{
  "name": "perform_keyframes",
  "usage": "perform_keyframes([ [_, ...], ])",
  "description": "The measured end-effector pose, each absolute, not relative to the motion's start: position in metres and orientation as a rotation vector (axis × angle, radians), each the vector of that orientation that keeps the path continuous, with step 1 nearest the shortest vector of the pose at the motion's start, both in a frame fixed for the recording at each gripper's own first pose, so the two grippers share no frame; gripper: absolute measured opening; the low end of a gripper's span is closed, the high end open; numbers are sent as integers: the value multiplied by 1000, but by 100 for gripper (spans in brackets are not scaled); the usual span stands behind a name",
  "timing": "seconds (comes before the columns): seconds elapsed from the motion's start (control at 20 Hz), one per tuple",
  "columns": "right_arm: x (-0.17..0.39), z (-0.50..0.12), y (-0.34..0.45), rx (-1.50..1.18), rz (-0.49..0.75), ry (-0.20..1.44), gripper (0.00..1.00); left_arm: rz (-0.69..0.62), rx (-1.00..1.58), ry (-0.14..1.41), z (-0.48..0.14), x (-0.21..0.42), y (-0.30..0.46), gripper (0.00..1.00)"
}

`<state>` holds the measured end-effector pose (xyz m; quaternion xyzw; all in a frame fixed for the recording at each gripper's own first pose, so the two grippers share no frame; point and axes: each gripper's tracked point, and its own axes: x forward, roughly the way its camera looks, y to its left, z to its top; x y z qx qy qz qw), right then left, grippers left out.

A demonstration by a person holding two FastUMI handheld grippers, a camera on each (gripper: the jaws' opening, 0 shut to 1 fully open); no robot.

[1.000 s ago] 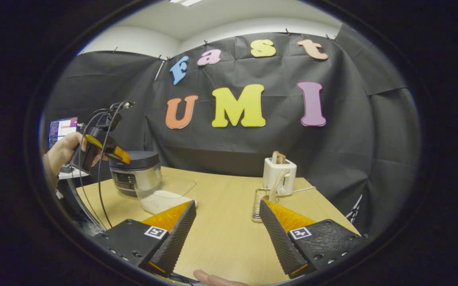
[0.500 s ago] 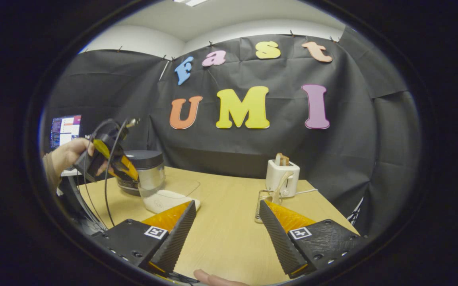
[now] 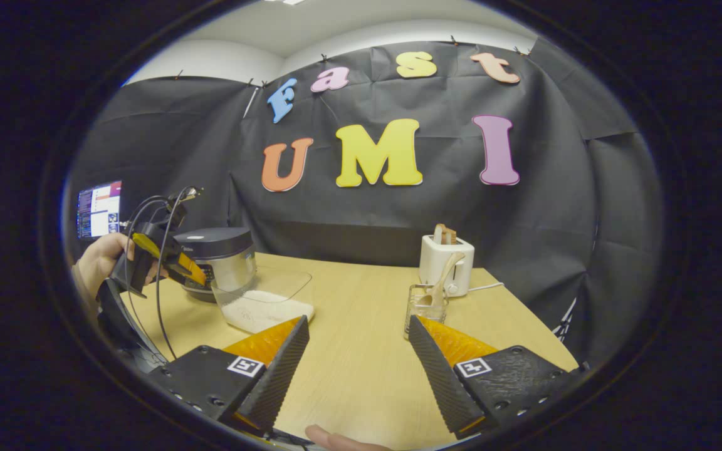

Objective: Close the left gripper, press the button to open the rice cooker; take a wooden spoon from the chopstick holder with the right hand, scoop a spoonful of rice and pour it into the rice cooker, then put the wooden spoon back into the chopstick holder.

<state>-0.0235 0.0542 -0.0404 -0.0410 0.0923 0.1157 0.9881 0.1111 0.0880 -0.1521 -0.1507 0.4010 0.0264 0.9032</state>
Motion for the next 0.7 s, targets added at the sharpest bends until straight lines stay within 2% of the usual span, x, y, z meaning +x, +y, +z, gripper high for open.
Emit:
perform_keyframes([
  [0.3, -28, -28, 60, -117, 226, 146, 95, 65, -251, 730, -122, 99, 90, 89],
  [0.7, -39, 3, 62, -115, 212, 90, 97, 9, -211, 436, -31, 63, 52, 88],
])
